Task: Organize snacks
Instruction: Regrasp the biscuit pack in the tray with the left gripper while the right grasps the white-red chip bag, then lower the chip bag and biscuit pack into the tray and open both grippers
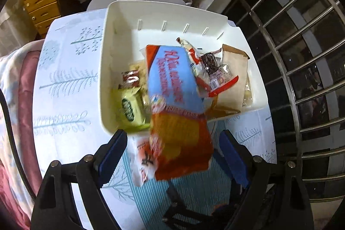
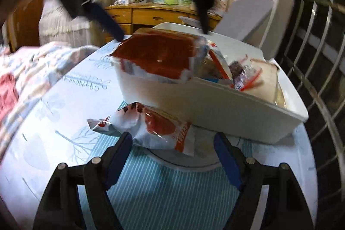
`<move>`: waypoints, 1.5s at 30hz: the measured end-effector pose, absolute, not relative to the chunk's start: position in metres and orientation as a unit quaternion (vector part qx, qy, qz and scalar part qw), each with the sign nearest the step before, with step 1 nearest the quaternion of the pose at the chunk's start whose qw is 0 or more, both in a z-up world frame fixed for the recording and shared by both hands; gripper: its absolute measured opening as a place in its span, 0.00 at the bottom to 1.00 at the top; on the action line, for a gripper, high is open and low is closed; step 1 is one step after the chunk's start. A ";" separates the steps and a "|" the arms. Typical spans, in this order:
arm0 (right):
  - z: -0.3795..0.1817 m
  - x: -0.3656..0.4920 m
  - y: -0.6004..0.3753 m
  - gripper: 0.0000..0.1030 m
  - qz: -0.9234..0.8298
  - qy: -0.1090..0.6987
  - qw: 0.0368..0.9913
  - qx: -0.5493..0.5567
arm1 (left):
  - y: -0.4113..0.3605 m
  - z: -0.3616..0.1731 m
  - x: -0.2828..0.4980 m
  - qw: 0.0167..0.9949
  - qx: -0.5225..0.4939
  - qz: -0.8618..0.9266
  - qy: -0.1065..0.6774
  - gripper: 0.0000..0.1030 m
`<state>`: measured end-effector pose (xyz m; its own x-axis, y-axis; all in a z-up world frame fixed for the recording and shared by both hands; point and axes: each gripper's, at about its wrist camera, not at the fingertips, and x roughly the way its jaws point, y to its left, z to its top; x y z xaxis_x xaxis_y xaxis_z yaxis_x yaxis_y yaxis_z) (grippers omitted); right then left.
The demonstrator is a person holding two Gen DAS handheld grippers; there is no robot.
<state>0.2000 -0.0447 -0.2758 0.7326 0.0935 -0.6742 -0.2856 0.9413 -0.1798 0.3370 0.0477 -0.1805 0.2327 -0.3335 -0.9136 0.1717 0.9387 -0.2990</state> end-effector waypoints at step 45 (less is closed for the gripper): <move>-0.153 0.243 -0.107 0.45 0.087 0.383 0.905 -0.165 | 0.083 -0.154 0.382 0.767 -0.170 -0.137 0.604 0.49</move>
<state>0.2428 -0.1069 -0.1526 0.6910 0.0311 -0.7221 -0.2835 0.9307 -0.2312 0.3821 0.0829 -0.1537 0.2337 -0.4150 -0.8793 0.0039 0.9047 -0.4260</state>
